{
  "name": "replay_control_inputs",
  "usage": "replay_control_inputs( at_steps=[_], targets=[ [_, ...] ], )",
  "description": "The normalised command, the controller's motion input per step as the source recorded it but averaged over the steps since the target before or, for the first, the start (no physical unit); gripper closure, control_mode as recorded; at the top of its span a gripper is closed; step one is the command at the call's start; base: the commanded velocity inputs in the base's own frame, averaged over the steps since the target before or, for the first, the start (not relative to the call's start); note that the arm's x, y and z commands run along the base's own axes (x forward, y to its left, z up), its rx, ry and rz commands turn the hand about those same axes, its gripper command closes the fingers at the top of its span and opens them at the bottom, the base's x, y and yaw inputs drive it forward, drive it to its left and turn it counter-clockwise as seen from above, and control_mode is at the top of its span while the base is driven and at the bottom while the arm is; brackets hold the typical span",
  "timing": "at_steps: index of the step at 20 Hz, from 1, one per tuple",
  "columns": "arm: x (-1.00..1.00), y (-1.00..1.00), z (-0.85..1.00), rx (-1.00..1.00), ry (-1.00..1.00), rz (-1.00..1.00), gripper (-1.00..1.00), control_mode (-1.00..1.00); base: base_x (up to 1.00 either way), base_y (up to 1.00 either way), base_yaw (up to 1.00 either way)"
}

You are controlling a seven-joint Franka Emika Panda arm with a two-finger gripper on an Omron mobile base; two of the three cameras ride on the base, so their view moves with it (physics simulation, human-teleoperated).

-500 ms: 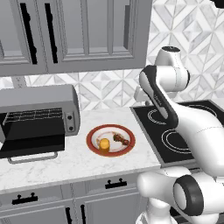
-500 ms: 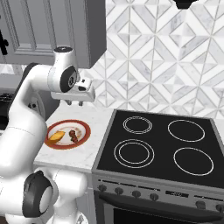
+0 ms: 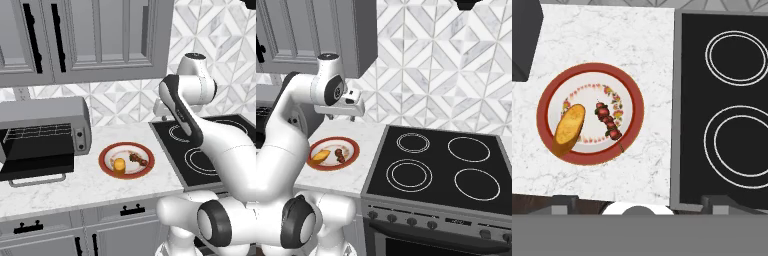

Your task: Pick up the kebab skewer and baguette bread, and place them inside the toaster oven. Close the toaster oven door and start by setting the timer.

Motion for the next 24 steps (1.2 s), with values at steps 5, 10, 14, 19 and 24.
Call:
replay_control_inputs(
  at_steps=[5,10,14,19,24],
  targets=[
    [0.00,0.00,0.00,0.00,0.00,0.00,-1.00,1.00,-0.03,0.08,0.00],
    [0.00,0.00,0.00,0.00,0.00,0.00,-1.00,1.00,0.00,0.39,0.00],
    [0.00,0.00,0.00,0.00,0.00,0.00,-1.00,1.00,0.00,0.49,0.00],
    [0.00,0.00,0.00,0.00,0.00,0.00,-1.00,1.00,0.00,0.57,0.00],
    [0.00,0.00,0.00,0.00,0.00,0.00,-1.00,1.00,0.00,0.46,0.00]
  ],
)
